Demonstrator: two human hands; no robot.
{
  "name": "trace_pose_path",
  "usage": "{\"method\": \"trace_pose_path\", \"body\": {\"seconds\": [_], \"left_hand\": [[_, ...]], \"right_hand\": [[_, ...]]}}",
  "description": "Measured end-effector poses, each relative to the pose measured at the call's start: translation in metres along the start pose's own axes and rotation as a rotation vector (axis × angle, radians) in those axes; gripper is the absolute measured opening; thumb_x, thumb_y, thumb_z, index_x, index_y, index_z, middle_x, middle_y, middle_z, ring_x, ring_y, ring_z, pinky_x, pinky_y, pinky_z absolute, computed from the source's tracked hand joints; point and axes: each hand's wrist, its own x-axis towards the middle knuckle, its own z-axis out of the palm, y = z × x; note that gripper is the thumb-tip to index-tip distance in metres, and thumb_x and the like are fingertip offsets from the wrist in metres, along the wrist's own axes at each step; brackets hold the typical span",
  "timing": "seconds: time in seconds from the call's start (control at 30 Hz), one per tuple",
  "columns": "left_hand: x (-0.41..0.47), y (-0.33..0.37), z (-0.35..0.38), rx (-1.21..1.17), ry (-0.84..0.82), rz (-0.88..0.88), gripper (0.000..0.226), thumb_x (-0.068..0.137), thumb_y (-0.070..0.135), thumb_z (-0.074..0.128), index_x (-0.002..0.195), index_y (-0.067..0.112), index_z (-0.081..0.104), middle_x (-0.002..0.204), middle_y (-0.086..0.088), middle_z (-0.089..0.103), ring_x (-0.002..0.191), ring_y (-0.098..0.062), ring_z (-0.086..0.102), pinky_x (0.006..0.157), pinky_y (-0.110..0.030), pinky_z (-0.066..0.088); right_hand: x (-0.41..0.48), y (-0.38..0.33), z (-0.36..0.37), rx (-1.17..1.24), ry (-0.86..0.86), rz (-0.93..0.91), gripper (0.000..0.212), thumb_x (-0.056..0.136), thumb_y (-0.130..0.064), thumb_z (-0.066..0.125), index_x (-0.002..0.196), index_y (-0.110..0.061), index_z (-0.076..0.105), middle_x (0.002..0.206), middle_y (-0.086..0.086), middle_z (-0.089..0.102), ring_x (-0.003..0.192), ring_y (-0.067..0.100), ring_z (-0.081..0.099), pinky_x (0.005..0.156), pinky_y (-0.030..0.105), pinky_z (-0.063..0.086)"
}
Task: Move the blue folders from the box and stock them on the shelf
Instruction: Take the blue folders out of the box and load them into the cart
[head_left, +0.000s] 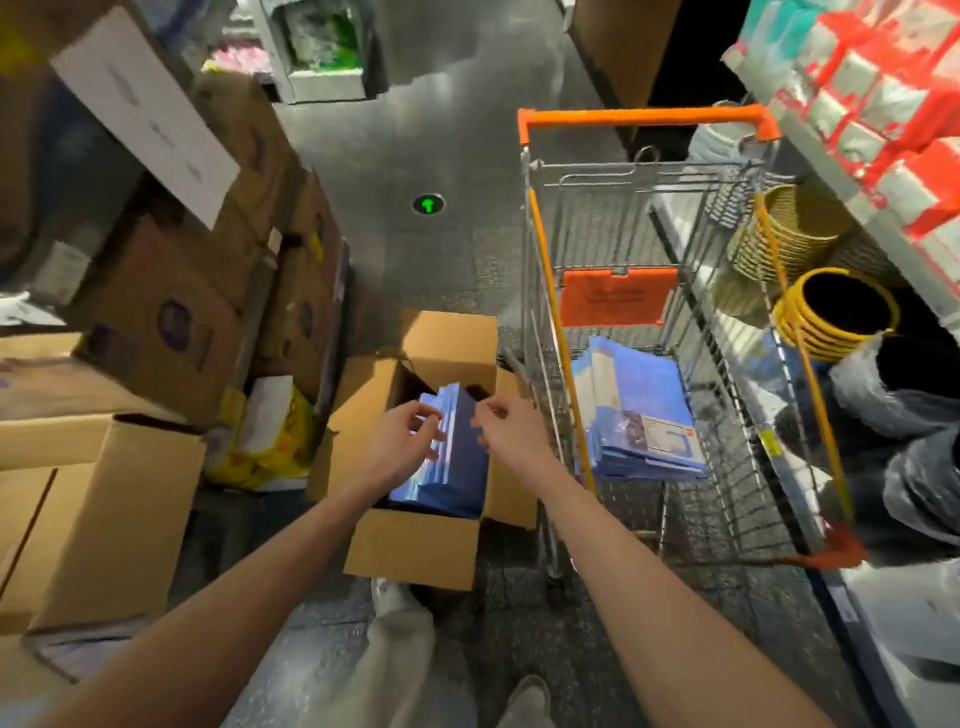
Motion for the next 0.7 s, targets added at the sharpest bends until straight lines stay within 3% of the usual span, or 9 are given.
{"method": "trace_pose_path", "body": {"seconds": [0.1,0.2,0.3,0.4,0.57,0.7], "left_hand": [[0.03,-0.039,-0.02,-0.01,-0.007,-0.046,0.016,0.103,0.026,0.051,0.108,0.017,0.063,0.091,0.001,0.074,0.067,-0.011,0.072,0.069,-0.027,0.057],[0.072,-0.081,-0.036,-0.019,-0.042,-0.106,0.018,0.103,0.029,0.05,0.111,0.017,0.062,0.088,0.006,0.074,0.066,-0.008,0.072,0.066,-0.025,0.056],[0.115,-0.117,-0.046,-0.022,-0.099,-0.168,0.018,0.103,0.032,0.05,0.109,0.02,0.062,0.089,0.006,0.075,0.065,-0.007,0.072,0.068,-0.031,0.059],[0.144,-0.143,-0.046,-0.047,-0.166,-0.221,0.013,0.103,0.032,0.051,0.105,0.022,0.059,0.09,0.003,0.074,0.067,-0.01,0.072,0.069,-0.035,0.061],[0.184,-0.192,-0.031,-0.117,-0.25,-0.313,0.013,0.102,0.029,0.054,0.106,0.018,0.061,0.091,-0.007,0.075,0.068,-0.015,0.07,0.07,-0.039,0.063],[0.211,-0.229,-0.006,-0.106,-0.279,-0.407,0.021,0.102,0.03,0.053,0.108,0.014,0.065,0.084,0.002,0.074,0.063,-0.02,0.072,0.067,-0.038,0.061]], "right_hand": [[0.03,-0.01,0.04,-0.04,-0.025,0.055,0.038,0.096,-0.029,0.049,0.093,0.007,0.062,0.086,0.027,0.063,0.068,0.033,0.058,0.061,0.036,0.042],[0.066,-0.015,0.078,-0.08,-0.04,0.117,0.035,0.098,-0.024,0.05,0.099,0.008,0.063,0.095,0.027,0.065,0.088,0.042,0.063,0.068,0.044,0.049],[0.102,-0.016,0.11,-0.112,-0.043,0.204,0.03,0.098,-0.023,0.051,0.105,0.004,0.064,0.1,0.024,0.067,0.093,0.04,0.064,0.078,0.049,0.053],[0.129,-0.01,0.128,-0.143,-0.065,0.259,0.03,0.101,-0.022,0.05,0.109,0.003,0.063,0.102,0.022,0.068,0.097,0.039,0.063,0.076,0.044,0.05],[0.172,0.015,0.154,-0.182,-0.059,0.331,0.031,0.1,-0.025,0.052,0.113,0.0,0.063,0.112,0.014,0.067,0.105,0.031,0.061,0.092,0.044,0.051],[0.21,0.056,0.174,-0.216,-0.051,0.402,0.033,0.099,-0.026,0.052,0.115,0.001,0.063,0.115,0.016,0.066,0.108,0.033,0.06,0.095,0.048,0.049]]}}
